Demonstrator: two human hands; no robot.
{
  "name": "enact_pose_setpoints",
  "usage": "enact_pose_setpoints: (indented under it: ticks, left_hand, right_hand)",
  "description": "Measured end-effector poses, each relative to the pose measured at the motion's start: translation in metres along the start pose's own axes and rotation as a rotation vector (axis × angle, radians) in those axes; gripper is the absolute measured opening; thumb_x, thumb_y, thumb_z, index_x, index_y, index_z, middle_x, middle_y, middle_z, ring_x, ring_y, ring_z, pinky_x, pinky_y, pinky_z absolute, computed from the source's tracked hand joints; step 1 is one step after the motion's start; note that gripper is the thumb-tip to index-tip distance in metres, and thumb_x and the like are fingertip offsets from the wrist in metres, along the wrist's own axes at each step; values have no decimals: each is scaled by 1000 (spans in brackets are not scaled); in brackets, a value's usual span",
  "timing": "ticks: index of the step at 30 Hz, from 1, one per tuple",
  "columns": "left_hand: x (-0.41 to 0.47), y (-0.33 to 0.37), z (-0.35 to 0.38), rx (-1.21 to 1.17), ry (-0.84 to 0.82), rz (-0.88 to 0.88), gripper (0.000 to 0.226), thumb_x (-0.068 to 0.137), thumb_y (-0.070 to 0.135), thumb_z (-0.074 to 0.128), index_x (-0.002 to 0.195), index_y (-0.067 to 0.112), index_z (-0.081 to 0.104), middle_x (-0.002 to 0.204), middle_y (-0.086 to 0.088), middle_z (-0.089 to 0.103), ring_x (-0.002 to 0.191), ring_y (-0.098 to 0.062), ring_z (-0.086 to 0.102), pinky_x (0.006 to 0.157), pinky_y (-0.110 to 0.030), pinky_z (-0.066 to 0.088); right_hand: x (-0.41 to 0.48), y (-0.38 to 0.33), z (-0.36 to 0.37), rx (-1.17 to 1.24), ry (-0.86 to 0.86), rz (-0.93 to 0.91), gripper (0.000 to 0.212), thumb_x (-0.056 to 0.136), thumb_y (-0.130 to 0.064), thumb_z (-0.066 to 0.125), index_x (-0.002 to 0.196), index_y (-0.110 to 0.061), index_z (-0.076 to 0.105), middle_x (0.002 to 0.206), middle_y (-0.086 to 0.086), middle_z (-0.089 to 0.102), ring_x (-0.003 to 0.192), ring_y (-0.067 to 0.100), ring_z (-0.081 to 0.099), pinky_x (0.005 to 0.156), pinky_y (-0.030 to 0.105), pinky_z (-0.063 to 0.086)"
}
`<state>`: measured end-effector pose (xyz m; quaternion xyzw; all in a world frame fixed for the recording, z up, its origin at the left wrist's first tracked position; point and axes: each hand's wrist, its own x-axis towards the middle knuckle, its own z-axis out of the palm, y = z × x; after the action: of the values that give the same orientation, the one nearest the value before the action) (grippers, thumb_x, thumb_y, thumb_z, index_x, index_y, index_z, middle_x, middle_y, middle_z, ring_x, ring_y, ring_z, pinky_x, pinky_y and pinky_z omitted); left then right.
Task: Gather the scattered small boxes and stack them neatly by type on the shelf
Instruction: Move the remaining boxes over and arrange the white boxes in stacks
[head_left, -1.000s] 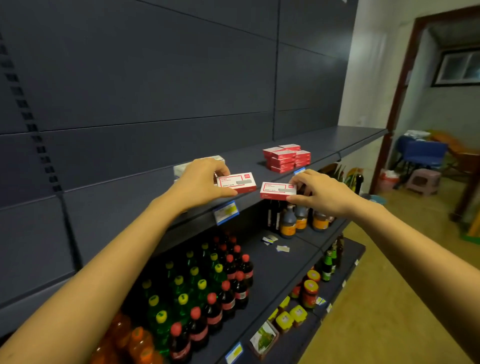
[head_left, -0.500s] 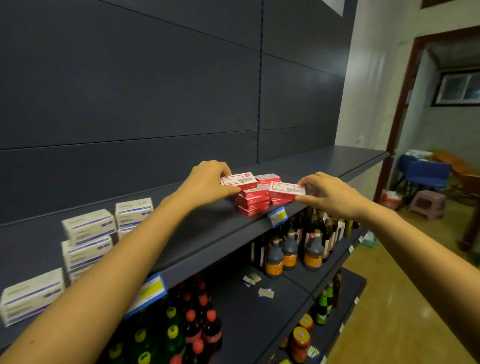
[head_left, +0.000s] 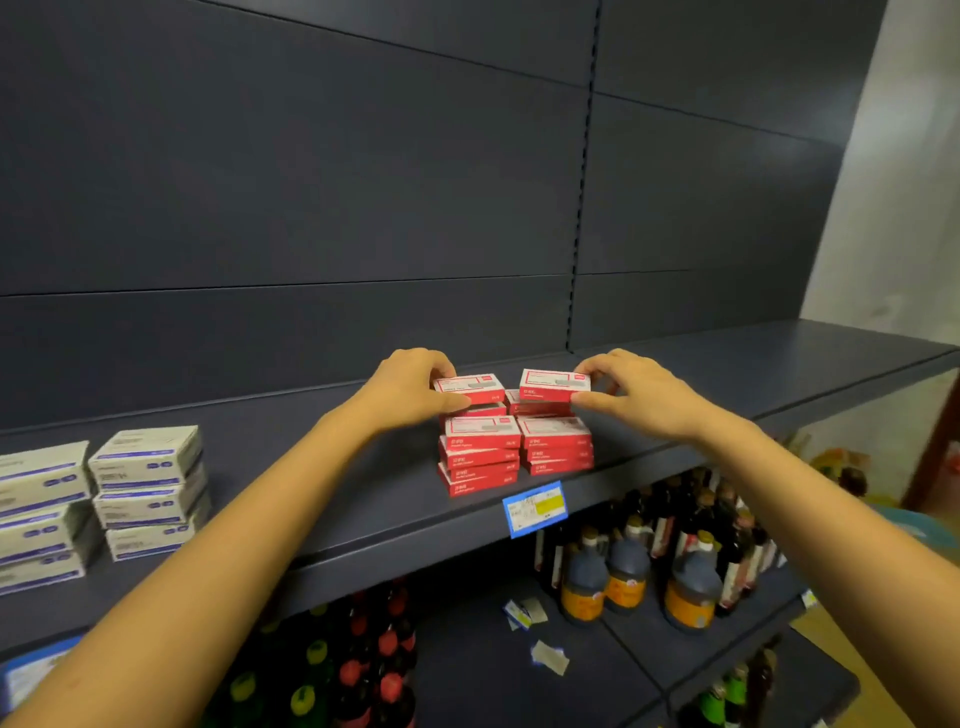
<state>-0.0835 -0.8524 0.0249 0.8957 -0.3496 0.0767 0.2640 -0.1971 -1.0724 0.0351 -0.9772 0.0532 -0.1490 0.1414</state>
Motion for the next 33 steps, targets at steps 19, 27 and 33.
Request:
enact_pose_setpoints:
  ticks: [19,27,33]
  left_hand:
    - [-46,-11,-30,426,339,-110,30,93,35,47,111,15,60,115,-3,62,109,-22,52,88,-37,45]
    - [-148,-39,-90,675,465,-299,32,93,37,46,109,14,62,112,-3,63,107,-23,52,84,-36,43]
    - [-245,-70,-141,753,482,-508,33,92,38,47,109,14,61,113,-4,63,108,-24,53,83,-37,43]
  right_hand:
    - [40,-34,18,2,50,-424,40,90,-40,51,129,-28,48,135,-7,48,124,15,41,96,38,42]
    - [36,-163,51,117,22,-772,35,93,-35,48,127,-29,48,132,-10,50,123,14,43,94,39,43]
    - [16,-269,76,161,-47,-948,36,92,-33,48,128,-27,48,131,-6,51,121,17,46,93,39,43]
